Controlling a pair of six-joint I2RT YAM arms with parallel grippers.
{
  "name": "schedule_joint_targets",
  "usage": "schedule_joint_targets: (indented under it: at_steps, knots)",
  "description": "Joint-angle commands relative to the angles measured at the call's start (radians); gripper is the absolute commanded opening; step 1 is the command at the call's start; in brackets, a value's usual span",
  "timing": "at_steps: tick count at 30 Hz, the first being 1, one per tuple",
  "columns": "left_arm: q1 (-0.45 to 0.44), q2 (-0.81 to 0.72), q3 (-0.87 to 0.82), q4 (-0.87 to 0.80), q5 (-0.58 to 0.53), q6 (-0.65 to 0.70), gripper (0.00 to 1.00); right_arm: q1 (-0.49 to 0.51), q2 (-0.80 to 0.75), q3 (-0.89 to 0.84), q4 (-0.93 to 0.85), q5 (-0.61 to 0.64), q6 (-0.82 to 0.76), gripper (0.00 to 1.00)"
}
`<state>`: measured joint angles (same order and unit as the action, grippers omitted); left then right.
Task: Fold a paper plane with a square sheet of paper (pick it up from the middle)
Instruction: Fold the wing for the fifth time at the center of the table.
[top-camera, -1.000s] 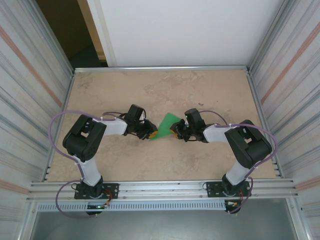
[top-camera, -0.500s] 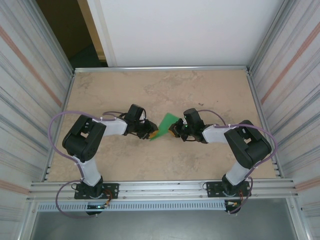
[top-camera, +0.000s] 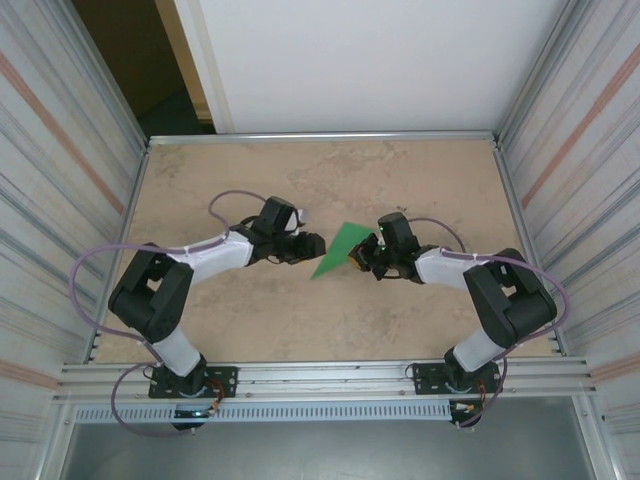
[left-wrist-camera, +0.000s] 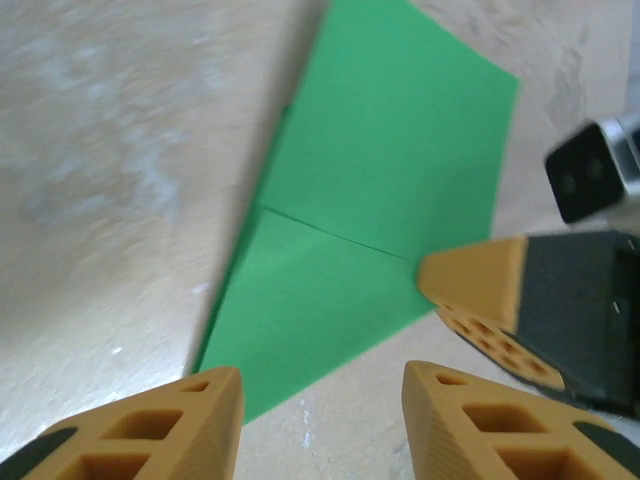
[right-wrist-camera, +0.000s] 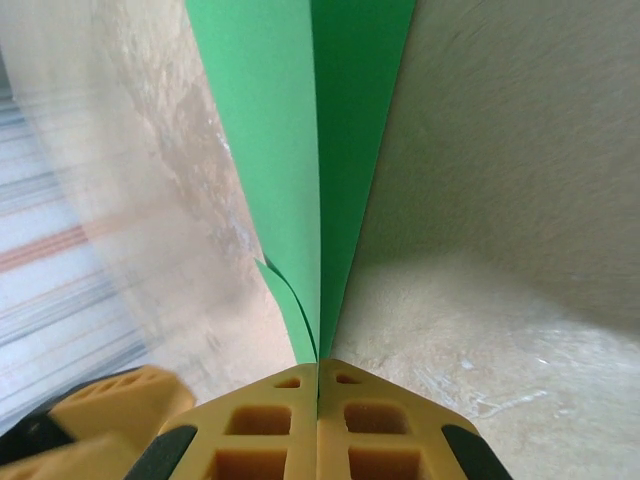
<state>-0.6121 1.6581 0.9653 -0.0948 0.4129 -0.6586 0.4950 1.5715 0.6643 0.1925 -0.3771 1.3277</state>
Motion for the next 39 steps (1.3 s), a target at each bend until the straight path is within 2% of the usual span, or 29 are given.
schedule_joint_targets:
  at_steps: [1, 7, 11, 15, 17, 25, 28, 39]
  knots:
    - [-0.049, -0.035, 0.037, -0.064, -0.108, 0.251, 0.50, -0.021, -0.034, 0.028, -0.086, -0.026, -0.003, 0.06]
    - [-0.120, -0.001, 0.034, -0.013, -0.235, 0.454, 0.55, -0.054, -0.055, 0.041, -0.116, -0.063, 0.006, 0.06]
    - [-0.136, 0.011, 0.003, 0.071, -0.231, 0.540, 0.55, -0.066, -0.067, 0.052, -0.137, -0.078, 0.004, 0.07]
    - [-0.186, -0.010, -0.056, 0.179, -0.209, 0.723, 0.54, -0.076, -0.068, 0.057, -0.142, -0.100, 0.004, 0.07]
    - [-0.199, -0.008, -0.045, 0.172, -0.188, 0.778, 0.53, -0.076, -0.071, 0.057, -0.145, -0.104, 0.007, 0.07]
    - [-0.219, 0.042, -0.052, 0.241, -0.243, 0.855, 0.49, -0.083, -0.076, 0.064, -0.158, -0.117, 0.007, 0.07]
    - [-0.218, 0.062, -0.055, 0.258, -0.226, 0.880, 0.44, -0.083, -0.077, 0.064, -0.157, -0.120, 0.011, 0.07]
    - [-0.212, 0.111, -0.066, 0.302, -0.213, 0.911, 0.39, -0.087, -0.072, 0.064, -0.151, -0.134, 0.018, 0.08]
